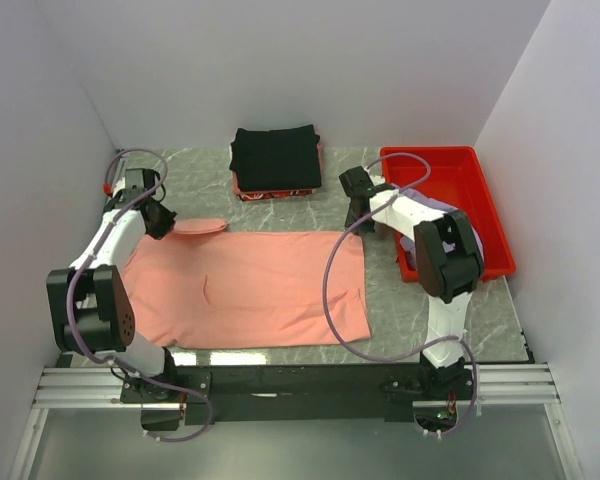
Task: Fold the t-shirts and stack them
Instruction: Fold the tshirt
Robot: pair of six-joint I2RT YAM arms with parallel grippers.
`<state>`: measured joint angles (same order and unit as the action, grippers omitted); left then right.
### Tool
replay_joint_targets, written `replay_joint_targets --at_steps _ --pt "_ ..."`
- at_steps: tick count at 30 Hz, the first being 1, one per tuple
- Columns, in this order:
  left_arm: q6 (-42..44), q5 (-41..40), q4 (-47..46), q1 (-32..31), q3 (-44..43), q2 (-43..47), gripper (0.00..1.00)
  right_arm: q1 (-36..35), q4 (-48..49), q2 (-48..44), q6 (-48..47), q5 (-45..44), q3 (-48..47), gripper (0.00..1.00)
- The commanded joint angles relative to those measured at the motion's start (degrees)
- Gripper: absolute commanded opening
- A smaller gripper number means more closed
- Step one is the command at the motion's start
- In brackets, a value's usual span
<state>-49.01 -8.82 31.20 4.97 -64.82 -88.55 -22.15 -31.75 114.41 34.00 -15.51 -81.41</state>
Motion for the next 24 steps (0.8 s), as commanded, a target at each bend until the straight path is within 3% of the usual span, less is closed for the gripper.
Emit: replay_joint_targets --at_steps 1,10,24 --pt "-1.17 -0.14 0.35 0.30 1.71 3.73 0.01 -1.31 2.39 -6.21 -1.74 -2.07 1.95 0.00" --pt "-4.24 -2.07 1.75 1.00 8.03 11.29 0.01 -5.00 1.25 -10.16 -3.15 -6.73 4.67 0.00" --pt "-10.57 -3.92 9.66 2.85 16.03 28.07 0.01 -6.15 0.72 -17.81 -5.43 -6.99 9.86 0.00"
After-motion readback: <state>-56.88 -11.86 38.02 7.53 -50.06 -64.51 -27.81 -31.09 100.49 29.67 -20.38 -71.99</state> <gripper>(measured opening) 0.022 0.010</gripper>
